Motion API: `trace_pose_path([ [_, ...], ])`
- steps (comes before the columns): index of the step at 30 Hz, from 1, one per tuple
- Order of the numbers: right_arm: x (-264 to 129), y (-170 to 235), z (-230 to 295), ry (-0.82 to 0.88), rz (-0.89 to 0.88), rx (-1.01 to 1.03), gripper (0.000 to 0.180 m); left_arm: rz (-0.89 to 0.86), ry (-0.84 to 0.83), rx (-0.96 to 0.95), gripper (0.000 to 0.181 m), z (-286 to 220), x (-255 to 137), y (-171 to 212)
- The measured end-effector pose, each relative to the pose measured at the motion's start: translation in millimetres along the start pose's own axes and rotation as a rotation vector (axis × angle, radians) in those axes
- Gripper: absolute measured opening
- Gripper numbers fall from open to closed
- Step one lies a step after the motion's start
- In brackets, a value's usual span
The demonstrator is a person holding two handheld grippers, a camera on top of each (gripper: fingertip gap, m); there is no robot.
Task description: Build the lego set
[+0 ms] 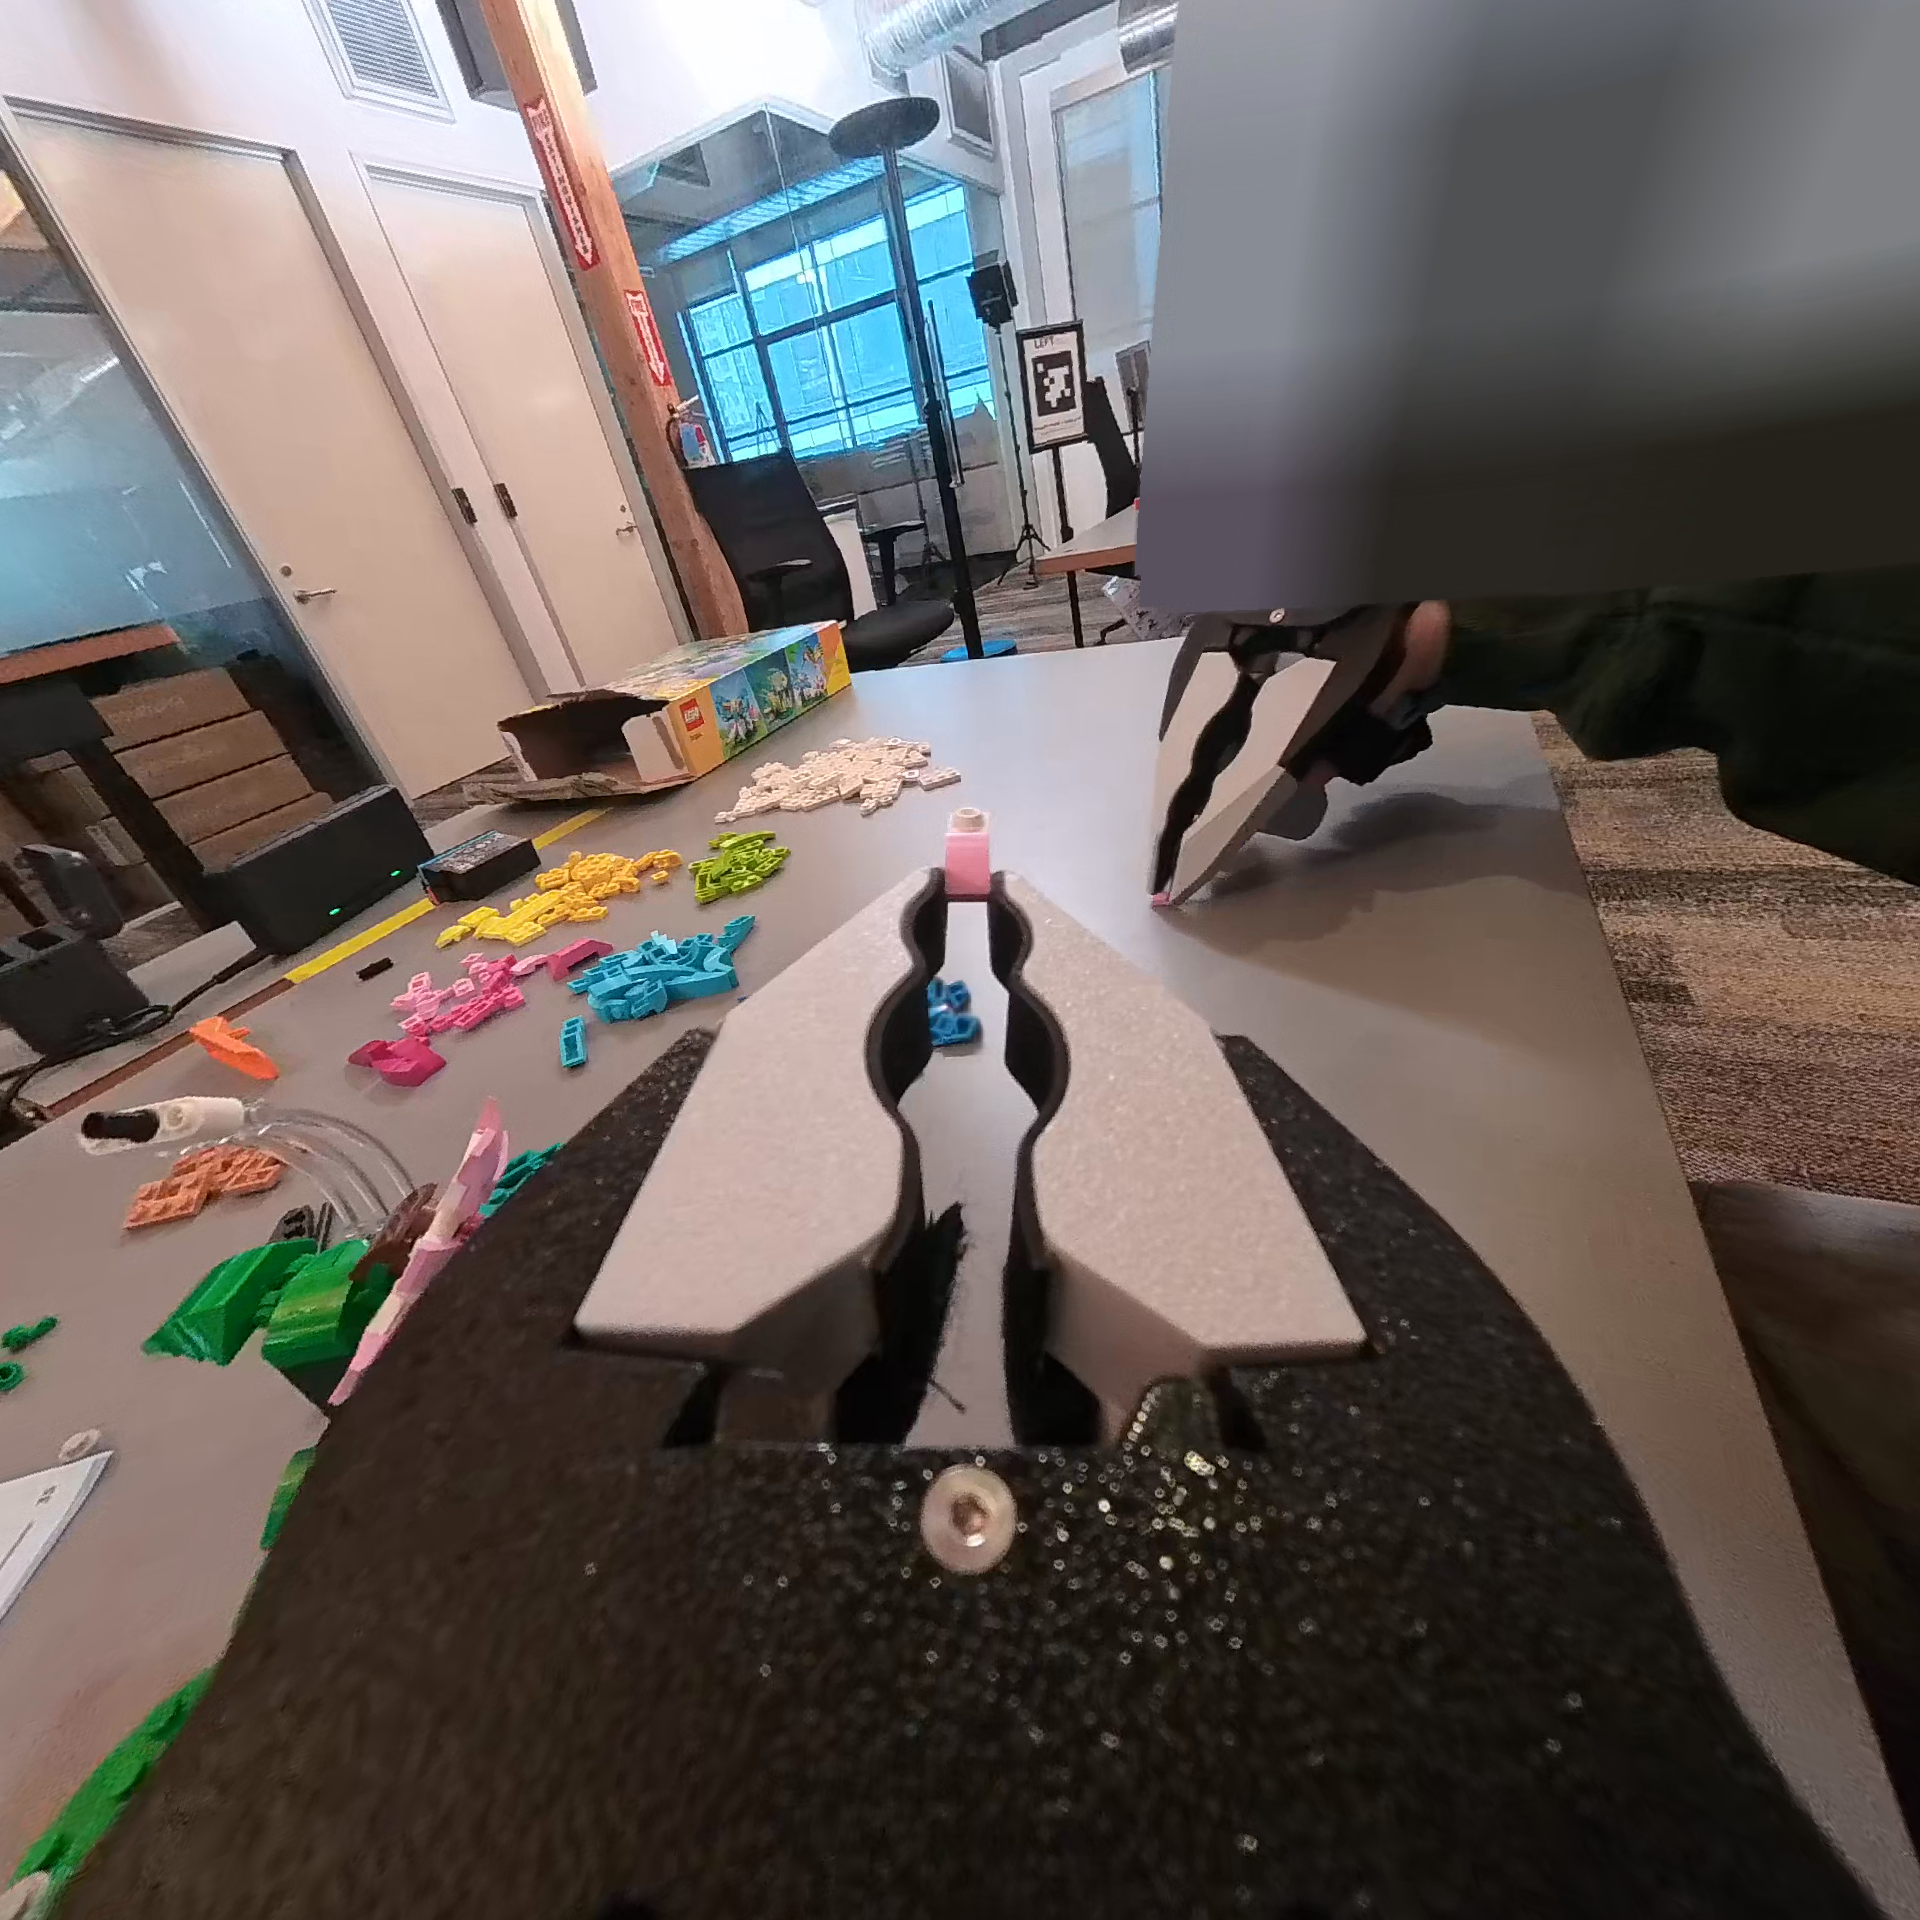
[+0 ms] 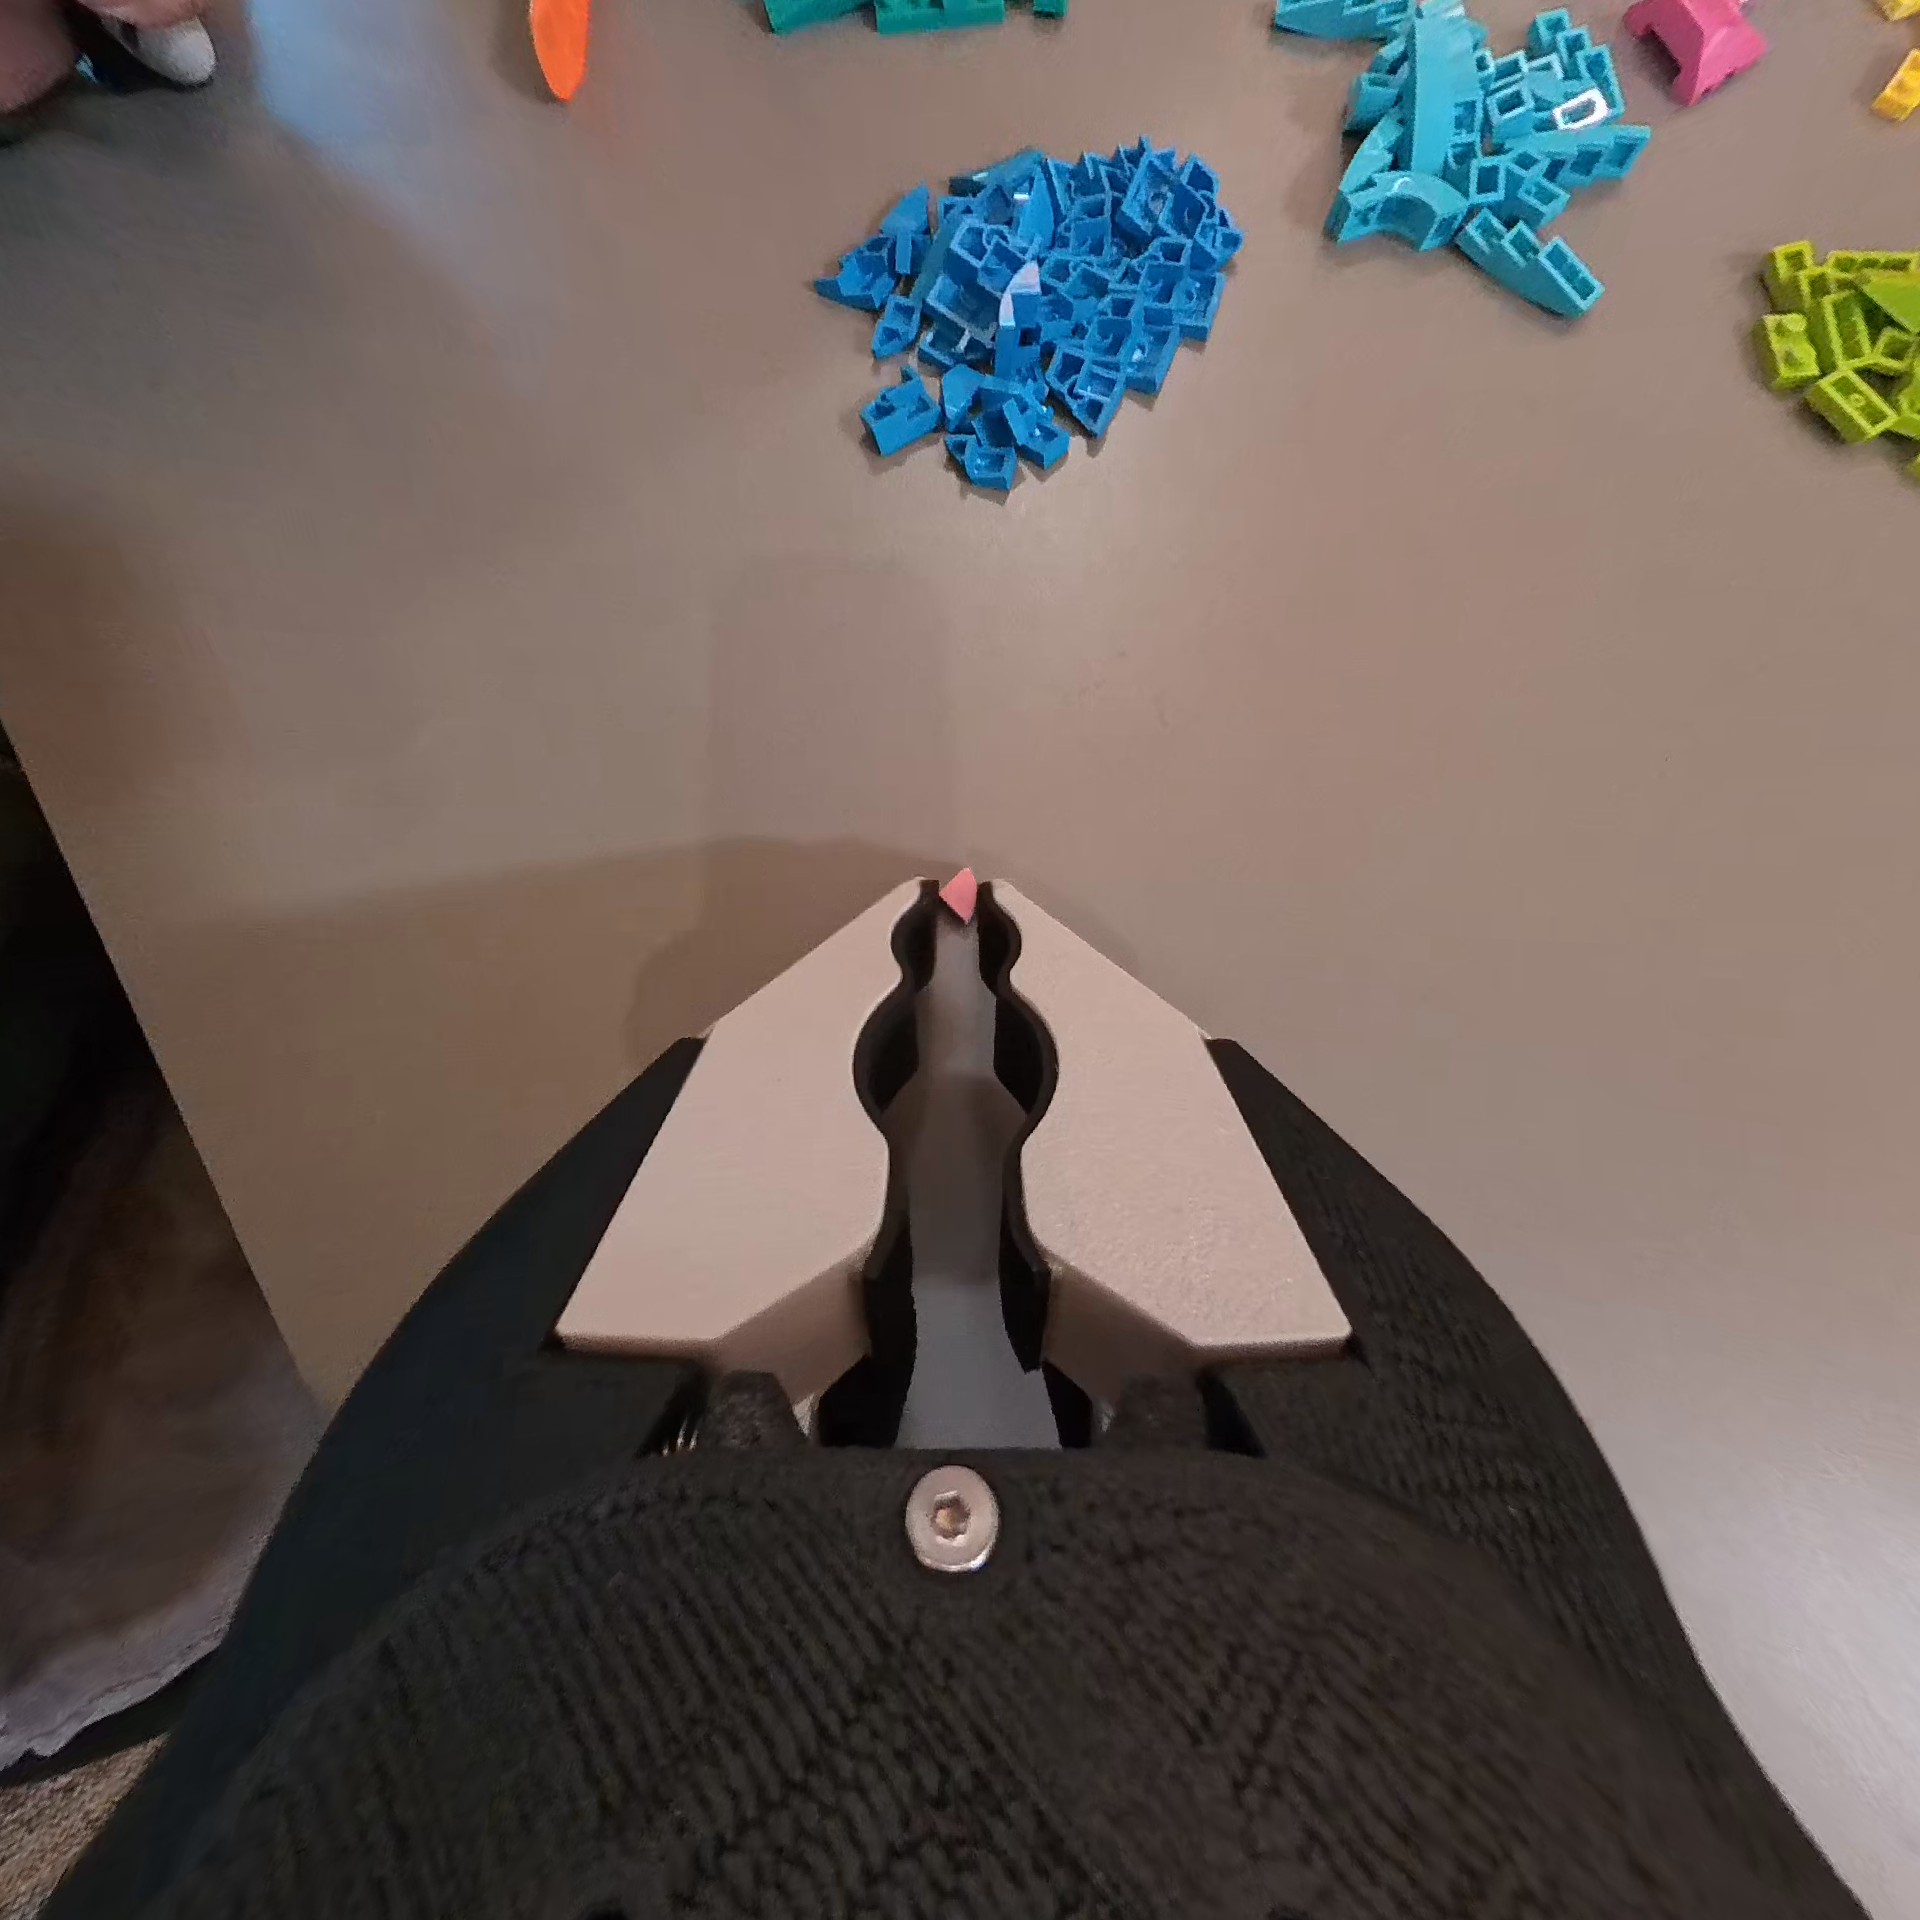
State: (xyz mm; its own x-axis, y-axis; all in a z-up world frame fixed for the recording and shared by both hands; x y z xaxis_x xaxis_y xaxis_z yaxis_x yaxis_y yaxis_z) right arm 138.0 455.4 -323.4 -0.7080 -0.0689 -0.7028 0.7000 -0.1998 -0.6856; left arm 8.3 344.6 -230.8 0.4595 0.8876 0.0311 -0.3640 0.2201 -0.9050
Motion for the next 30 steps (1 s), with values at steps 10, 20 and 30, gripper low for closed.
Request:
trace_pose_path([
  [10, 0, -133, 44, 0.065, -0.285, -0.107, 0.005, 0.047, -0.309, 0.014, 0.005, 44, -20, 4],
  [20, 60, -215, 111, -0.254, -0.413, -0.300, 0.005, 0.090, -0.399, 0.029, 0.005, 65, -28, 16],
  [30, 61, -186, 116, -0.370, -0.422, -0.327, 0.005, 0.125, -0.315, 0.031, 0.005, 54, -18, 23],
])
Point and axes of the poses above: each gripper's, where its closed fingertips meet, x out along the fingers, y out of its underside, z = x × y across the jaws, the point moved 1 cm from there along -x, back along the fingers, and after that the axes turned 14 degrees about x, right-handed, at the moved point
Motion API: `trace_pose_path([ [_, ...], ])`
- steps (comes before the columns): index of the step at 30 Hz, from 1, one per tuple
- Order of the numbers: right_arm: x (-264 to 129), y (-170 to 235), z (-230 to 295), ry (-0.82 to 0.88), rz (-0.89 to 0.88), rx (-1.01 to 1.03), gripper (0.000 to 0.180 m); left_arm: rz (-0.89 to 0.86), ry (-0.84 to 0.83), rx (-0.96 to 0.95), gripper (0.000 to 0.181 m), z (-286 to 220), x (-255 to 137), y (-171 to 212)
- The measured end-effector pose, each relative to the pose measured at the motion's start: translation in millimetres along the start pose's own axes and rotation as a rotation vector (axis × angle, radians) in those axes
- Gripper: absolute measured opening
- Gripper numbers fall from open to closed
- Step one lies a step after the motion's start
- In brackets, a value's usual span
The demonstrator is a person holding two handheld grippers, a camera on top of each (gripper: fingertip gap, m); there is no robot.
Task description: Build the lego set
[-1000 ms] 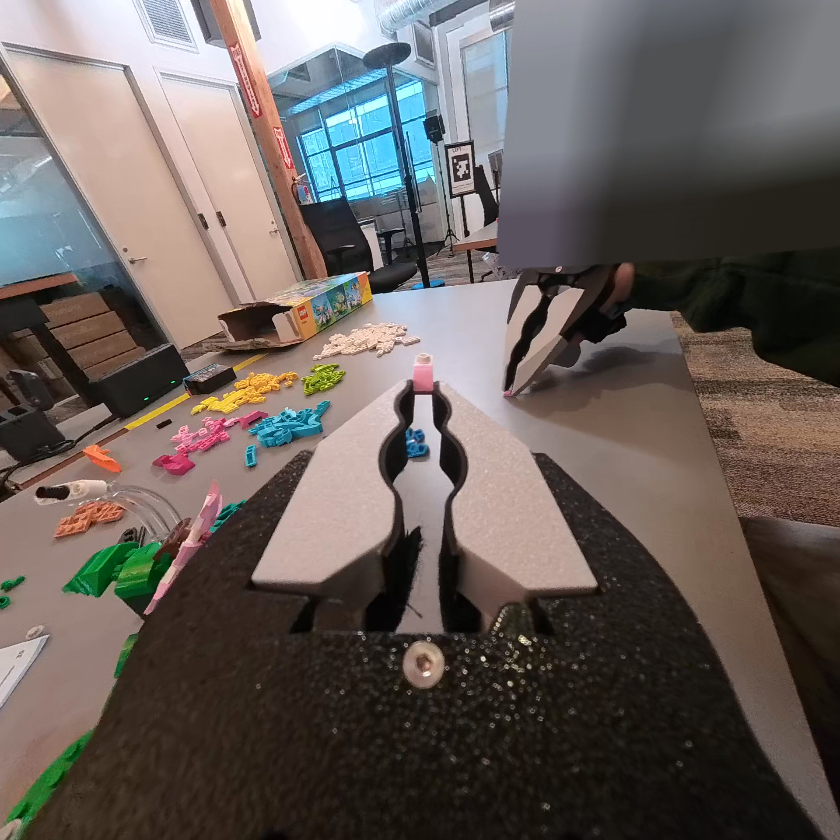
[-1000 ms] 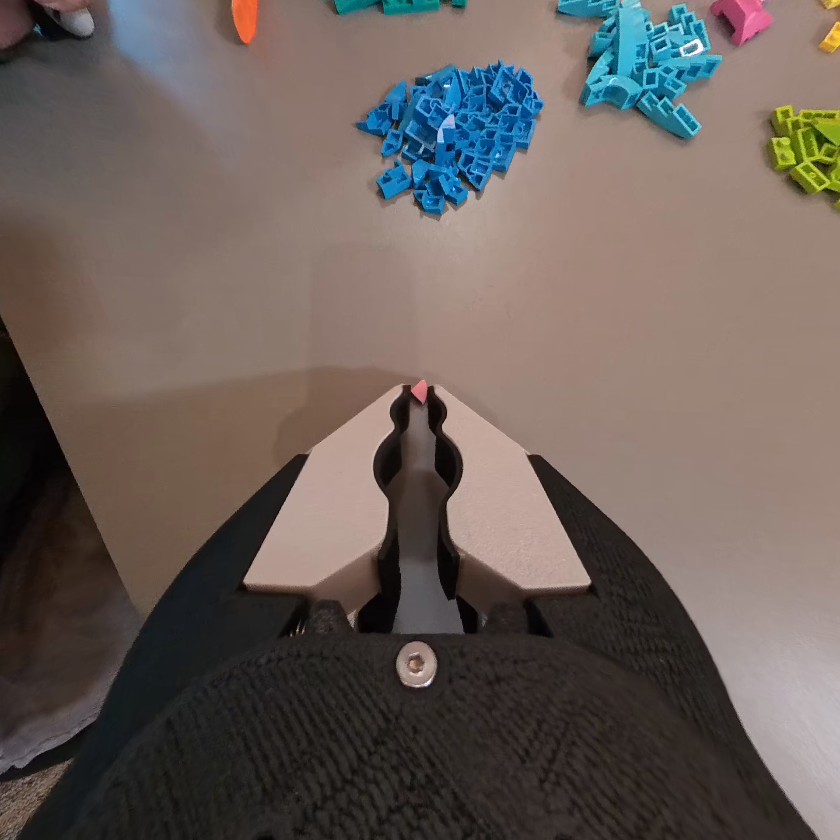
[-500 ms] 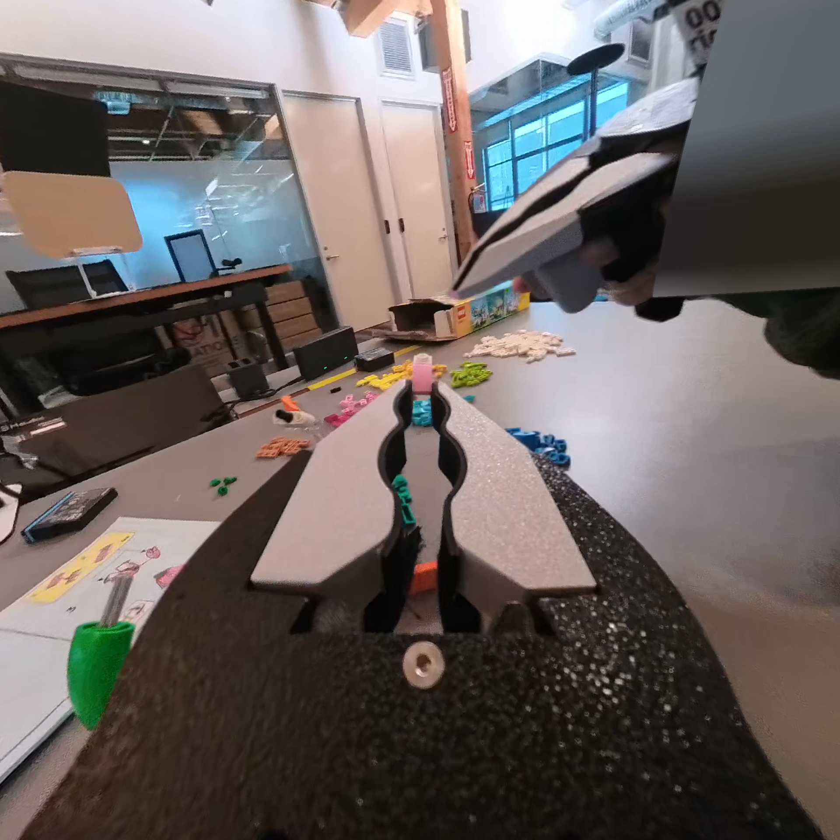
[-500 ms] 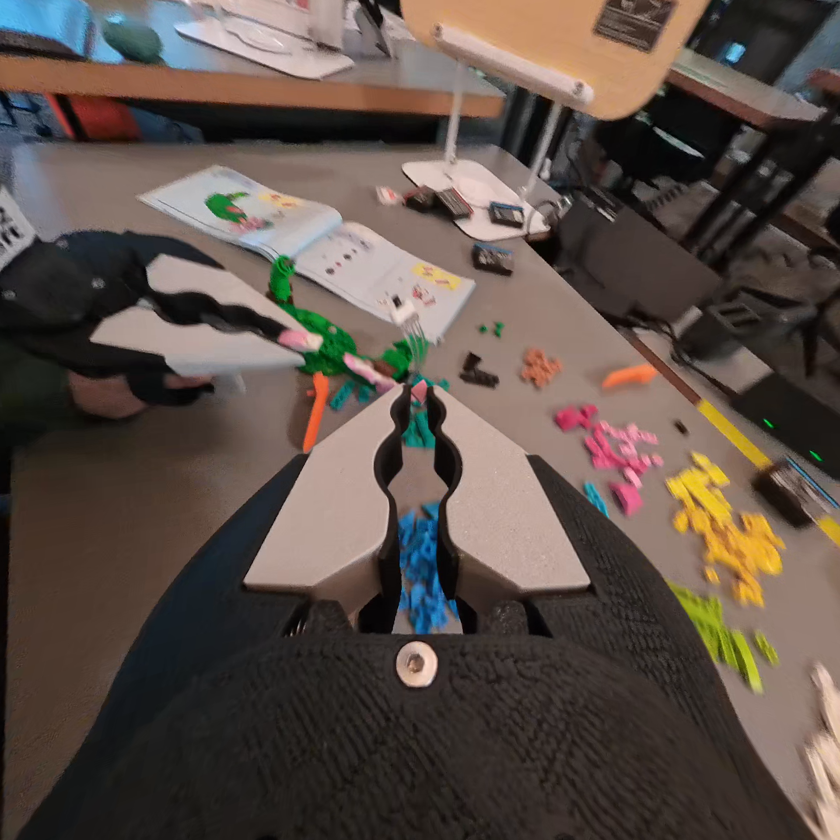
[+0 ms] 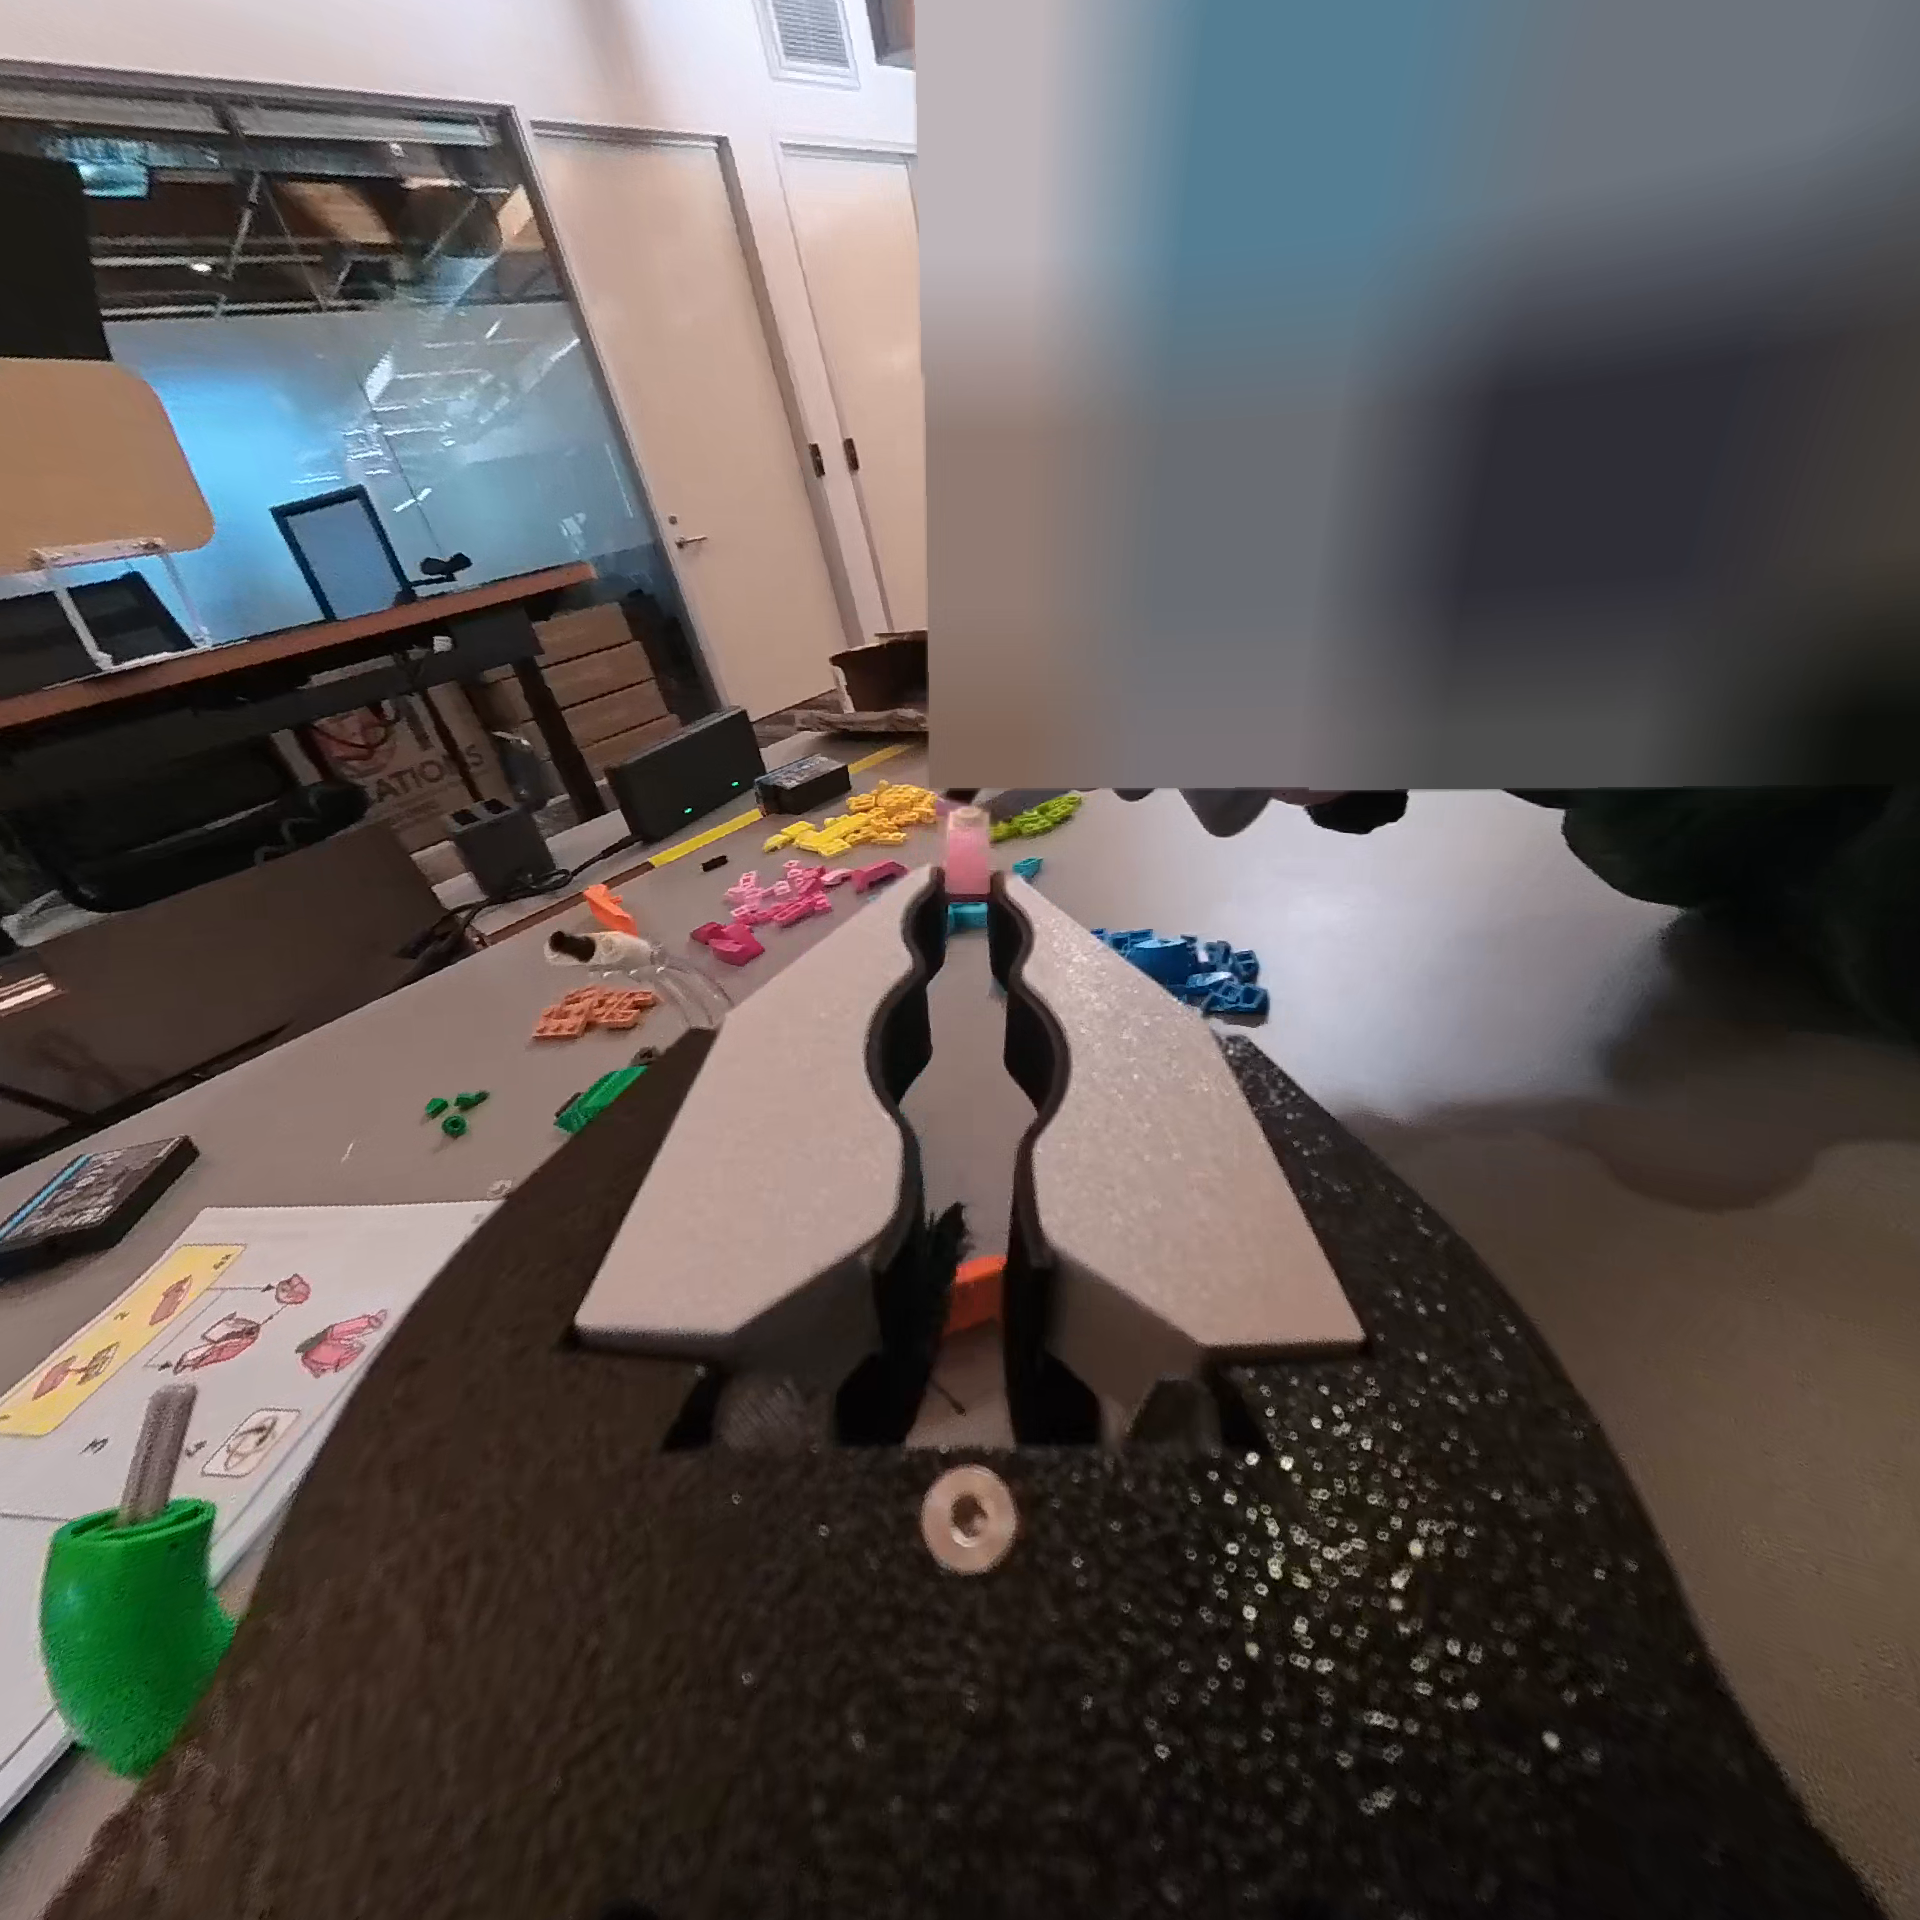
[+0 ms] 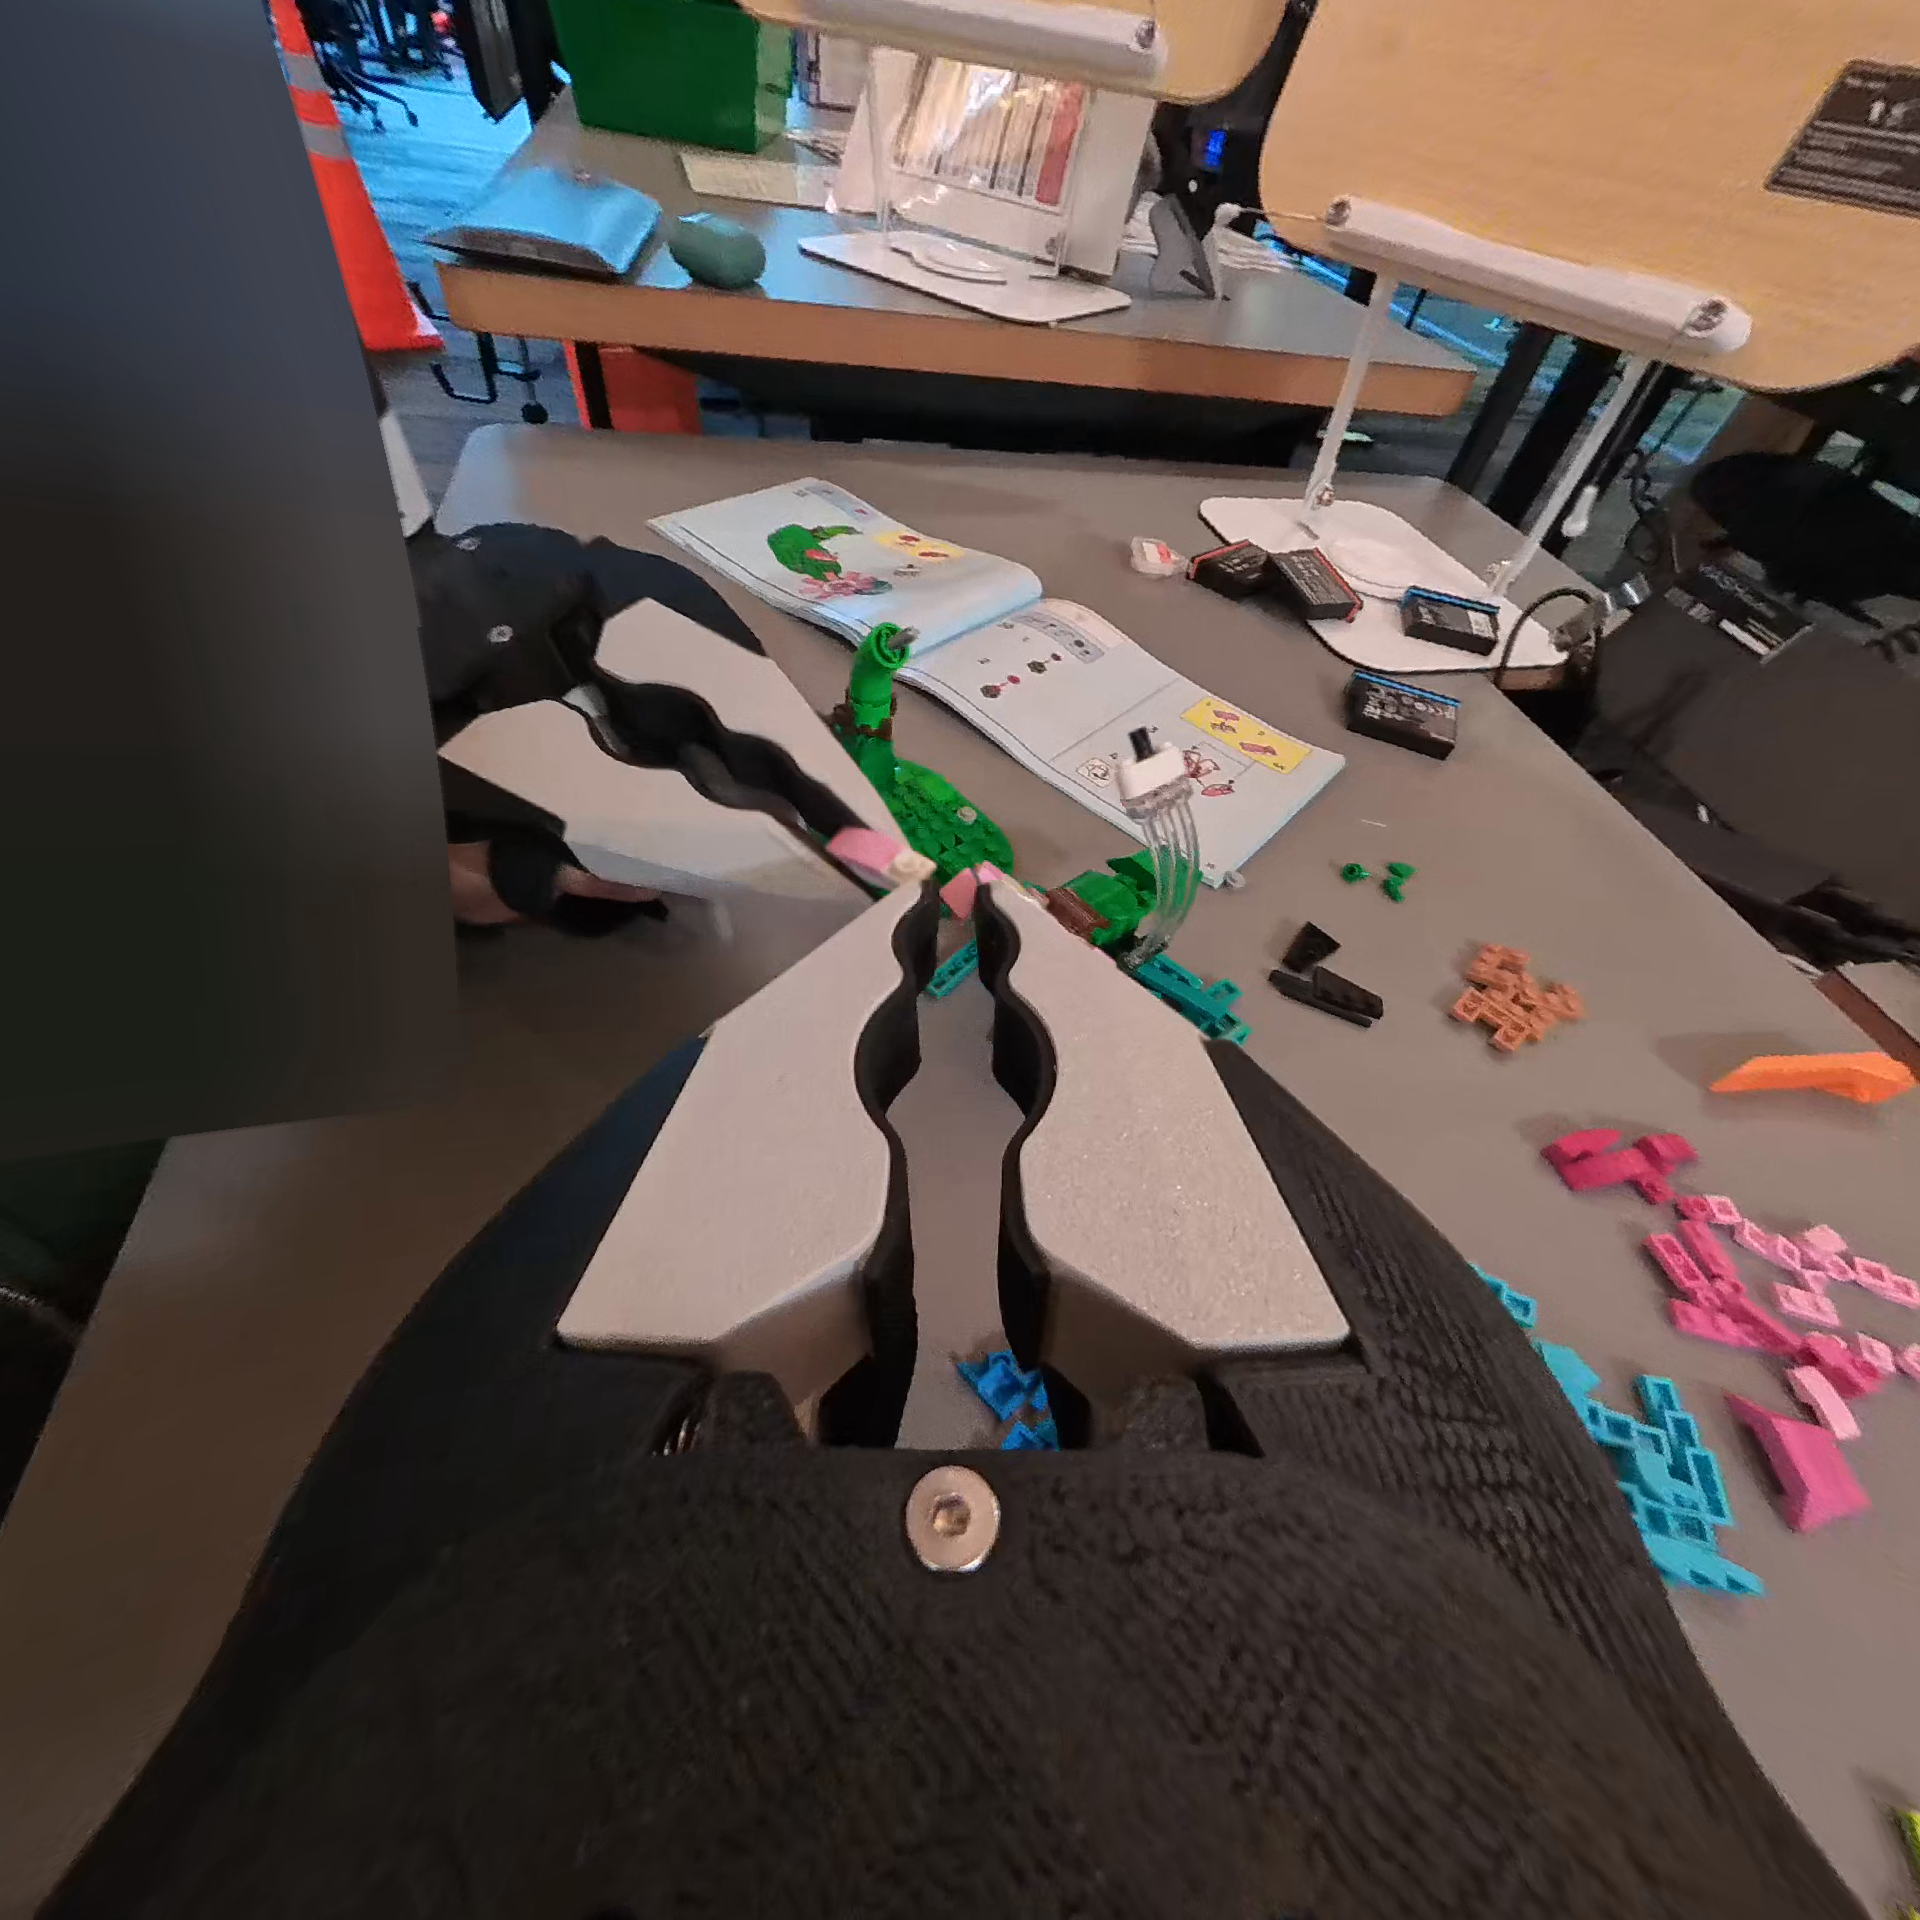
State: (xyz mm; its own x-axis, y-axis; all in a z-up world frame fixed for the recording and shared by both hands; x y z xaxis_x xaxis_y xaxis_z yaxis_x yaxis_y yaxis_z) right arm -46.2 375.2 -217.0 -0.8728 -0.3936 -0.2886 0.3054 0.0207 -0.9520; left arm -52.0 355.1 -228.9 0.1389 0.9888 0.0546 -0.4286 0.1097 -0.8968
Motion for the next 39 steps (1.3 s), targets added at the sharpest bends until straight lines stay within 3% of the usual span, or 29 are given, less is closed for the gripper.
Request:
trace_pose_path([
  [39, -8, 10, 13, 0.005, 0.102, -0.085, 0.005, 0.035, 0.077, 0.039, 0.005, -15, 5, 3],
])
Point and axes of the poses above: each gripper's, where its closed fingertips meet, x out along the fingers, y out of its underside, z = x × y across the jaws, the point moved 1 cm from there along -x, back along the fingers, and after that the axes turned 14 degrees about x, right-handed, at the moved point
